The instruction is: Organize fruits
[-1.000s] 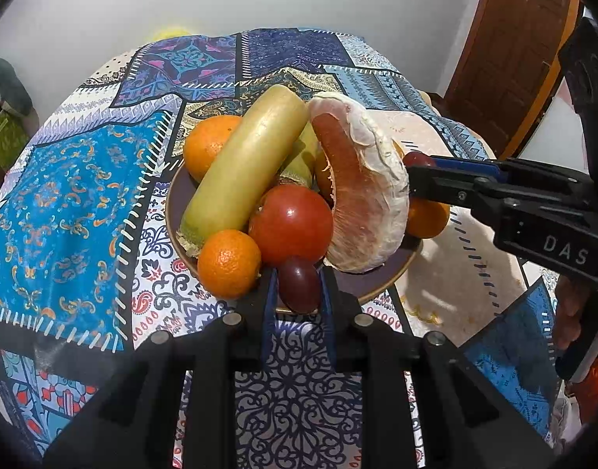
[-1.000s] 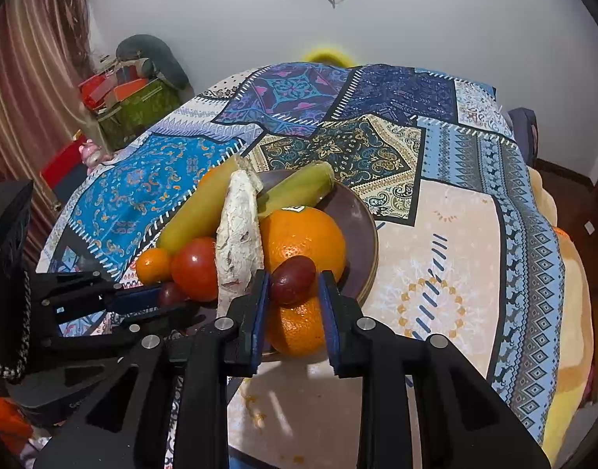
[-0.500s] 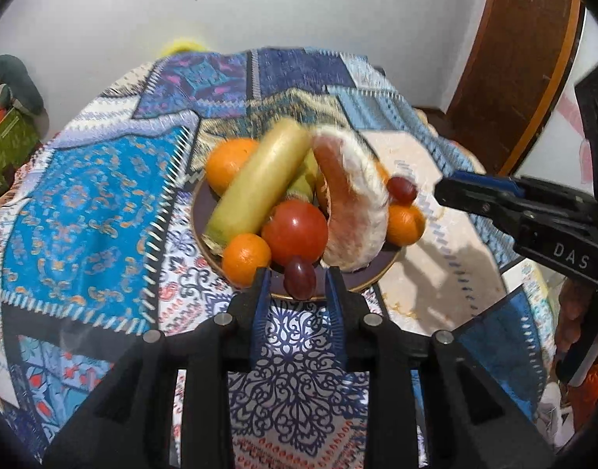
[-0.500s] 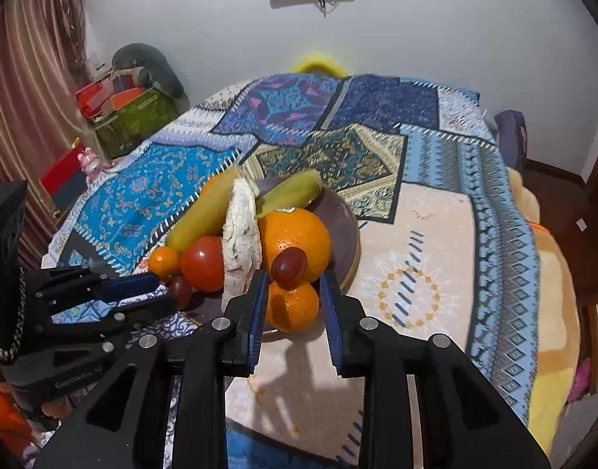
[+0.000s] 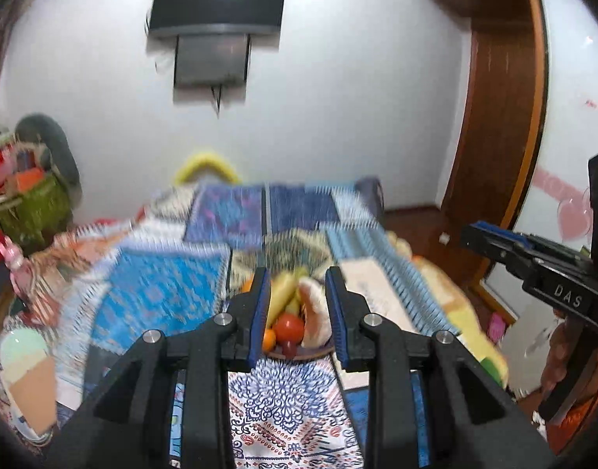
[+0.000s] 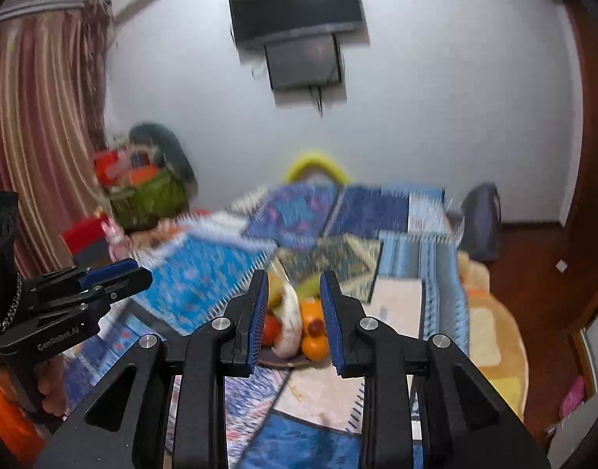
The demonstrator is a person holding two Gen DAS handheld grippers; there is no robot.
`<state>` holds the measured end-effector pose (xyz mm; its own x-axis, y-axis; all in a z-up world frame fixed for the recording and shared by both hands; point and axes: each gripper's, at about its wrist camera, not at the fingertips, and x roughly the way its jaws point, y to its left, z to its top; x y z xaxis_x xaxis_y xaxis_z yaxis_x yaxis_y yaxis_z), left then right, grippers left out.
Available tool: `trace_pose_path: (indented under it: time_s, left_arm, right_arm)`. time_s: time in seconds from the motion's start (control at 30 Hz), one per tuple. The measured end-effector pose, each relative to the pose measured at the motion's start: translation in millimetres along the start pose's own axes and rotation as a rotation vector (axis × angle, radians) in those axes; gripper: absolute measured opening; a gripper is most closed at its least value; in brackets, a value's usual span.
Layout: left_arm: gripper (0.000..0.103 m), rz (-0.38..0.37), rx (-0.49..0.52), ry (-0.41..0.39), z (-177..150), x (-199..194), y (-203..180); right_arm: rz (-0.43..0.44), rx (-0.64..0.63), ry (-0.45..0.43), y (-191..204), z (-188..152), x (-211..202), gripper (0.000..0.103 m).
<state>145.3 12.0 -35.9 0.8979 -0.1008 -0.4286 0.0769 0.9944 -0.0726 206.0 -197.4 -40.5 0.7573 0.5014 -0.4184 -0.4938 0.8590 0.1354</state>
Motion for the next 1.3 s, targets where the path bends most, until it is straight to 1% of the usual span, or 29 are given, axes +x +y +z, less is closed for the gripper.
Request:
trace_pose_path:
  time_s: [0.2, 0.27, 0.37, 0.4, 0.43, 0.47, 0.53, 0.6, 0.63, 0.77, 0.8, 0.83, 0.97, 1.0, 1.3]
  left_arm:
    - [0.029, 0.017, 0.035, -0.157, 14, -74, -15]
    - [0.035, 0.018, 0.04, -0.198, 15, -92, -18]
    - [0.04, 0.024, 0.051, -0.244, 16, -115, -23]
    - [0.041, 0.026, 0.053, -0.257, 16, -121, -24]
    - [0.046, 0.029, 0.054, -0.267, 15, -126, -25]
    - [0.054, 0.035, 0.055, -0.278, 15, -130, -26]
    - [0.06, 0.043, 0.054, -0.3, 14, -137, -26]
    - [0.064, 0.048, 0.052, -0.307, 13, -140, -26]
    - [0.07, 0.047, 0.048, -0.307, 13, -142, -24]
    - [0.086, 0.044, 0.033, -0.311, 12, -147, -21]
    - [0.088, 0.047, 0.03, -0.311, 12, -146, -21]
    - [0.091, 0.046, 0.029, -0.312, 11, -147, -21]
    - [0.101, 0.052, 0.02, -0.318, 11, -149, -22]
    - [0.101, 0.055, 0.02, -0.321, 10, -149, -22]
    - [0.103, 0.074, 0.02, -0.317, 7, -146, -21]
  right_arm:
    - [-0.002, -0.037, -0.148, 32, 11, -64, 0.025]
    - [-0.003, -0.049, -0.191, 43, 13, -81, 0.026]
    - [-0.014, -0.055, -0.252, 54, 12, -100, 0.04]
    - [-0.021, -0.056, -0.272, 57, 12, -104, 0.043]
    - [-0.027, -0.058, -0.285, 60, 11, -109, 0.043]
    - [-0.031, -0.06, -0.297, 63, 10, -112, 0.044]
    - [-0.031, -0.059, -0.317, 68, 9, -116, 0.051]
    - [-0.035, -0.057, -0.33, 70, 8, -116, 0.06]
    - [-0.042, -0.057, -0.336, 72, 8, -116, 0.062]
    - [-0.073, -0.059, -0.347, 75, 5, -114, 0.08]
    - [-0.082, -0.059, -0.35, 76, 5, -113, 0.085]
    - [-0.088, -0.057, -0.353, 77, 4, -114, 0.086]
    - [-0.104, -0.045, -0.36, 75, 3, -118, 0.101]
    - [-0.111, -0.043, -0.364, 74, 1, -121, 0.103]
    - [-0.13, -0.046, -0.363, 74, -4, -127, 0.103]
